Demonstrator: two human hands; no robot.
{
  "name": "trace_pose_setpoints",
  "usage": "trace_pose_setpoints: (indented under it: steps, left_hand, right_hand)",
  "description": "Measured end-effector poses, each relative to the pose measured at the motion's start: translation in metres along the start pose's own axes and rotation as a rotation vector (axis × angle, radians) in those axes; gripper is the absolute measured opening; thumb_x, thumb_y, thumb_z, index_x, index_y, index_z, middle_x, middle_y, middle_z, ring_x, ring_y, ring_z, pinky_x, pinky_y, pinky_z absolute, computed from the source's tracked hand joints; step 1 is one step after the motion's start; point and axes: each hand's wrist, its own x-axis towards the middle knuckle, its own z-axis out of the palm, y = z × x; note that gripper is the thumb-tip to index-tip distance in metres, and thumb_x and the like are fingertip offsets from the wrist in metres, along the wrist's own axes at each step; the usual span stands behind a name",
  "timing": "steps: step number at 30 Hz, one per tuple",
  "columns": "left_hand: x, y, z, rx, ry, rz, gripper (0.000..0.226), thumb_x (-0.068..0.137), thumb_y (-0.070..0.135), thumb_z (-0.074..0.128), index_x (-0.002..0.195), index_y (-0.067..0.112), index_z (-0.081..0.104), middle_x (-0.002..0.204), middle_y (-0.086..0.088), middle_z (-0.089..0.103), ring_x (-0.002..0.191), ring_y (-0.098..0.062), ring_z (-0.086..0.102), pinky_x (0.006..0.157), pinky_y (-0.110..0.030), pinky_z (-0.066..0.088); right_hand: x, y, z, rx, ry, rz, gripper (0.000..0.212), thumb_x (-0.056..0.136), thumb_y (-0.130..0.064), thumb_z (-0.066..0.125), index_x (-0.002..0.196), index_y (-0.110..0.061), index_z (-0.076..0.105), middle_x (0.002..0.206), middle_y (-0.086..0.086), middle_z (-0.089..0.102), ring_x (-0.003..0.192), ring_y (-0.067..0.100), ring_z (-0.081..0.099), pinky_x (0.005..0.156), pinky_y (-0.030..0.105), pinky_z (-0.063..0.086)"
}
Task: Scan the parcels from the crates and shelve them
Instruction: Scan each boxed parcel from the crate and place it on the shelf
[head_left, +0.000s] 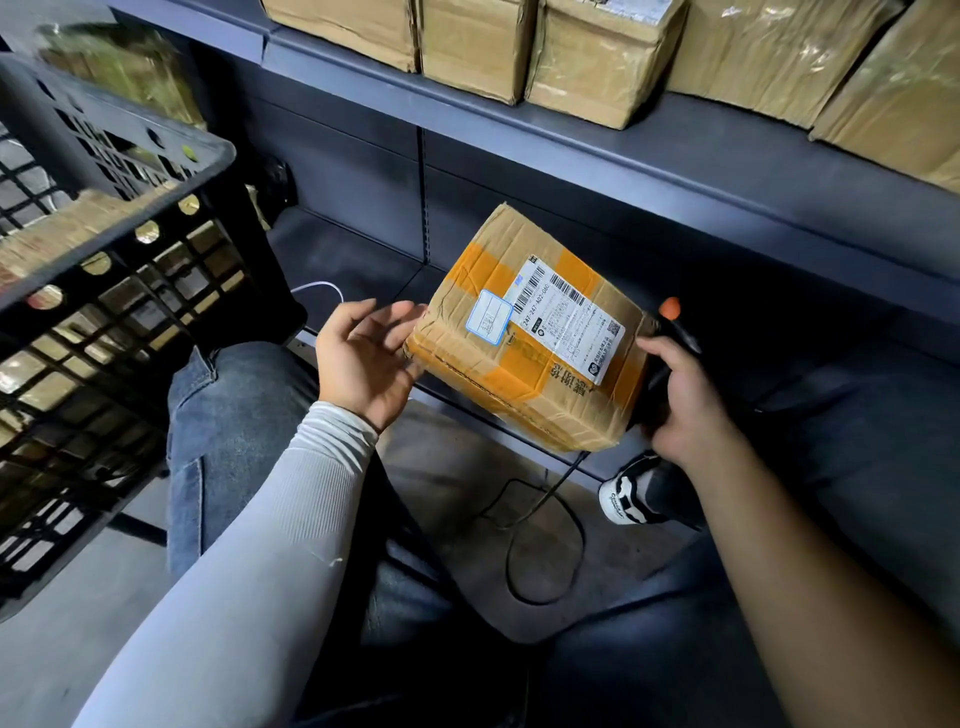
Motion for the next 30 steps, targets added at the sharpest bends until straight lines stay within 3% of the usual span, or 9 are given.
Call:
trace_pose_setpoints:
  steps: [4, 8, 11, 15, 18, 21, 24, 26, 30]
  left_hand:
    - [0.0, 0.0, 0.0, 0.034, -0.069, 0.02, 0.043, 0.073, 0.036, 0.067, 0.103, 0.006, 0.068, 0.094, -0.005, 0.07, 0.085, -0.021, 0.062, 0.086, -0.038, 0.047]
    - [-0.002, -0.006, 0.007, 0.061, -0.04, 0.085, 0.036, 0.087, 0.031, 0.058, 0.113, 0.009, 0.071, 0.094, 0.001, 0.069, 0.091, -0.016, 0.059, 0.085, -0.028, 0.045]
    - [-0.004, -0.007, 0.01, 0.072, -0.071, 0.054, 0.049, 0.088, 0.034, 0.06, 0.135, 0.019, 0.068, 0.109, 0.002, 0.067, 0.099, -0.017, 0.058, 0.095, -0.038, 0.047]
    - [-0.009, -0.013, 0.015, 0.152, -0.155, -0.027, 0.072, 0.087, 0.031, 0.069, 0.149, 0.056, 0.042, 0.151, 0.007, 0.049, 0.135, -0.03, 0.052, 0.096, -0.077, 0.045]
    - [-0.01, -0.021, 0.021, 0.202, -0.079, 0.04, 0.1, 0.083, 0.026, 0.08, 0.157, 0.058, 0.021, 0.14, 0.012, 0.058, 0.125, -0.026, 0.062, 0.102, -0.07, 0.046]
    - [-0.005, -0.027, 0.02, 0.244, -0.029, 0.112, 0.117, 0.081, 0.02, 0.085, 0.162, 0.048, 0.004, 0.136, 0.014, 0.062, 0.114, -0.018, 0.072, 0.092, -0.051, 0.059]
    - [-0.005, -0.028, 0.02, 0.33, -0.018, 0.075, 0.112, 0.087, 0.019, 0.082, 0.16, 0.053, 0.004, 0.132, 0.019, 0.066, 0.108, -0.012, 0.072, 0.068, -0.042, 0.063]
    - [-0.007, -0.027, 0.018, 0.395, -0.029, 0.014, 0.117, 0.083, 0.02, 0.084, 0.157, 0.06, 0.003, 0.139, 0.014, 0.061, 0.117, -0.018, 0.067, 0.058, -0.045, 0.061]
    - [0.001, -0.021, 0.013, 0.45, 0.003, 0.038, 0.111, 0.079, 0.008, 0.08, 0.154, 0.06, 0.017, 0.144, -0.001, 0.061, 0.119, -0.031, 0.066, 0.062, -0.052, 0.06]
  right_hand:
    - [-0.001, 0.002, 0.003, 0.0, 0.023, 0.027, 0.041, 0.086, -0.045, 0.073, 0.12, -0.024, 0.071, 0.12, 0.013, 0.074, 0.114, 0.033, 0.067, 0.09, 0.04, 0.048]
    - [0.001, 0.006, 0.006, 0.006, 0.032, 0.058, 0.038, 0.081, -0.046, 0.077, 0.112, -0.023, 0.073, 0.107, 0.011, 0.076, 0.097, 0.029, 0.067, 0.079, 0.036, 0.044]
    - [-0.002, 0.007, 0.011, 0.06, 0.012, 0.094, 0.025, 0.087, -0.039, 0.075, 0.105, -0.022, 0.071, 0.091, 0.003, 0.073, 0.08, 0.021, 0.068, 0.055, 0.024, 0.051]
    - [-0.002, 0.01, 0.014, 0.117, 0.035, 0.091, 0.043, 0.084, -0.035, 0.079, 0.123, -0.019, 0.071, 0.121, 0.009, 0.075, 0.111, 0.028, 0.071, 0.095, 0.038, 0.058]
    - [-0.007, 0.011, 0.02, 0.142, 0.015, 0.085, 0.038, 0.089, -0.031, 0.075, 0.124, -0.02, 0.07, 0.116, 0.005, 0.074, 0.098, 0.023, 0.069, 0.062, 0.027, 0.059]
    - [-0.009, 0.016, 0.026, 0.144, -0.038, 0.074, 0.028, 0.094, -0.026, 0.071, 0.121, -0.019, 0.071, 0.115, 0.005, 0.077, 0.105, 0.025, 0.072, 0.079, 0.036, 0.061]
    - [-0.011, 0.018, 0.029, 0.105, -0.043, 0.068, 0.025, 0.096, -0.025, 0.069, 0.121, -0.019, 0.069, 0.112, 0.005, 0.077, 0.104, 0.025, 0.072, 0.079, 0.037, 0.058]
    - [-0.009, 0.017, 0.027, 0.085, -0.027, 0.072, 0.023, 0.096, -0.025, 0.069, 0.119, -0.019, 0.069, 0.109, 0.004, 0.077, 0.1, 0.023, 0.072, 0.078, 0.036, 0.058]
    - [-0.004, 0.025, 0.029, -0.186, 0.098, 0.002, 0.015, 0.093, -0.027, 0.075, 0.106, -0.021, 0.073, 0.103, 0.0, 0.078, 0.086, 0.018, 0.074, 0.063, 0.024, 0.053]
